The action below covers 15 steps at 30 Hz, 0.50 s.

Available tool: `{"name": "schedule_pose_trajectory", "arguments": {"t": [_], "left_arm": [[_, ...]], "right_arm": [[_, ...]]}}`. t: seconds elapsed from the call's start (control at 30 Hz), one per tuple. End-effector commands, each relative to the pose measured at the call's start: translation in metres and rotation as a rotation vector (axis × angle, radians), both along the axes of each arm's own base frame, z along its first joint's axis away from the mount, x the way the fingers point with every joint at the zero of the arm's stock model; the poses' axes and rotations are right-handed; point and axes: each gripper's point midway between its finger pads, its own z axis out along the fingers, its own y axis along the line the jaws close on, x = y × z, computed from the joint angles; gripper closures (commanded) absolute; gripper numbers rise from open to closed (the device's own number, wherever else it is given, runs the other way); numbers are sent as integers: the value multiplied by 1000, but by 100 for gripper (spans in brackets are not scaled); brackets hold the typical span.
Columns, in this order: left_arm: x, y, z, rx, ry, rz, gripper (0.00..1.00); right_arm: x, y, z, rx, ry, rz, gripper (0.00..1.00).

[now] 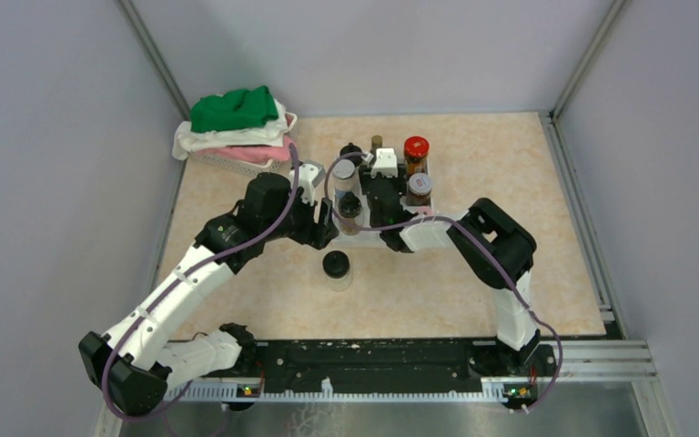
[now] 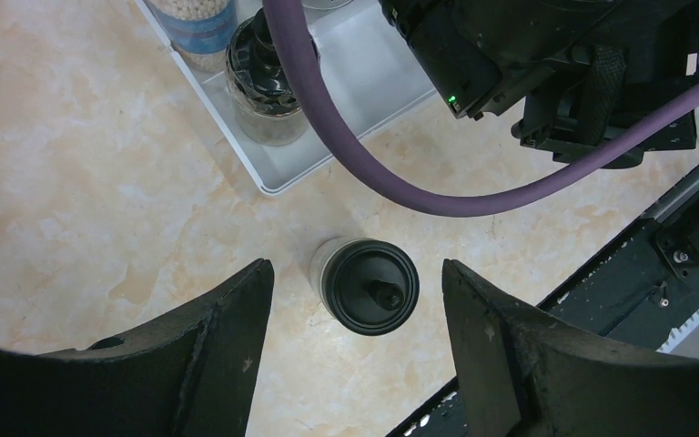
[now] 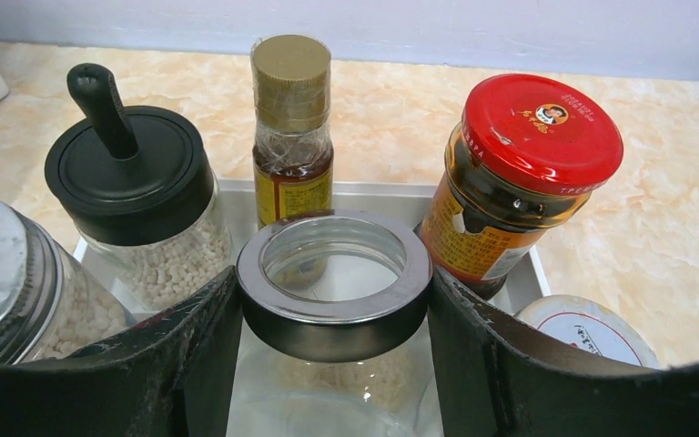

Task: Organize the condiment bottles
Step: Adjust the bottle in the storage box.

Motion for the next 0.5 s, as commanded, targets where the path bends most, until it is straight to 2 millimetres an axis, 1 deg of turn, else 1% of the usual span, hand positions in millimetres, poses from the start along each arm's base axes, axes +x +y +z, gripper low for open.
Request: {"name": "schedule_pose_trajectory", "arguments": {"t": [0.0, 0.13, 0.47], "left_arm": [[1, -5, 14, -48, -45, -11, 25], [0, -5, 14, -48, -46, -11, 25], [1, -5, 12, -45, -48, -11, 25]], "right_arm": [[-6, 16, -28, 5, 117, 52, 100], [-6, 18, -31, 8, 138, 54, 100], [-1, 11, -31, 3, 132, 24, 100]]}}
